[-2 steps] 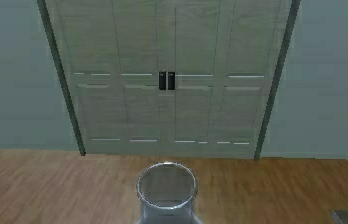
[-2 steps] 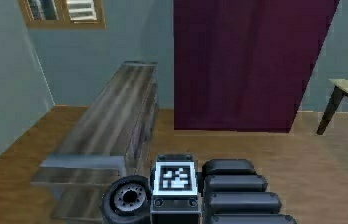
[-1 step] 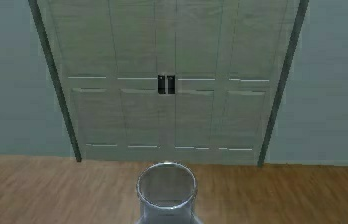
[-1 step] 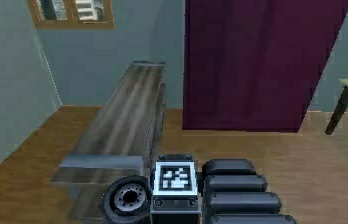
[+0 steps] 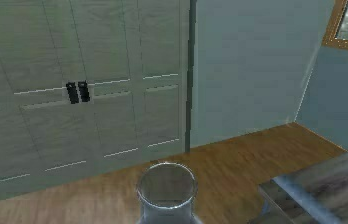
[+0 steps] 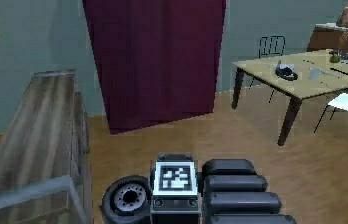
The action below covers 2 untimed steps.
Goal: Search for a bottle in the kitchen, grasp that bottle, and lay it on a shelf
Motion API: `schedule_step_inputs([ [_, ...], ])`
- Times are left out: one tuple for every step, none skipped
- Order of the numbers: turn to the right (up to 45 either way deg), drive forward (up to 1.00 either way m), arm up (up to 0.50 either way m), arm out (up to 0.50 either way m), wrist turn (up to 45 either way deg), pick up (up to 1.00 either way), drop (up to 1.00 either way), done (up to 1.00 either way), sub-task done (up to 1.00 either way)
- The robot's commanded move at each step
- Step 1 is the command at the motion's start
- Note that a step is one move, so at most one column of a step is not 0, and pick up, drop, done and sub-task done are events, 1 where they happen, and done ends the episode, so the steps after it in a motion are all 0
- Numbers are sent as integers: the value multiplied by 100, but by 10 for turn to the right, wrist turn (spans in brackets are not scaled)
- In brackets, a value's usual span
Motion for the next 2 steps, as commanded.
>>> schedule_step_inputs([
  [0,80,0,0,0,0,0,0,0],
  [210,0,0,0,0,0,0,0,0],
])
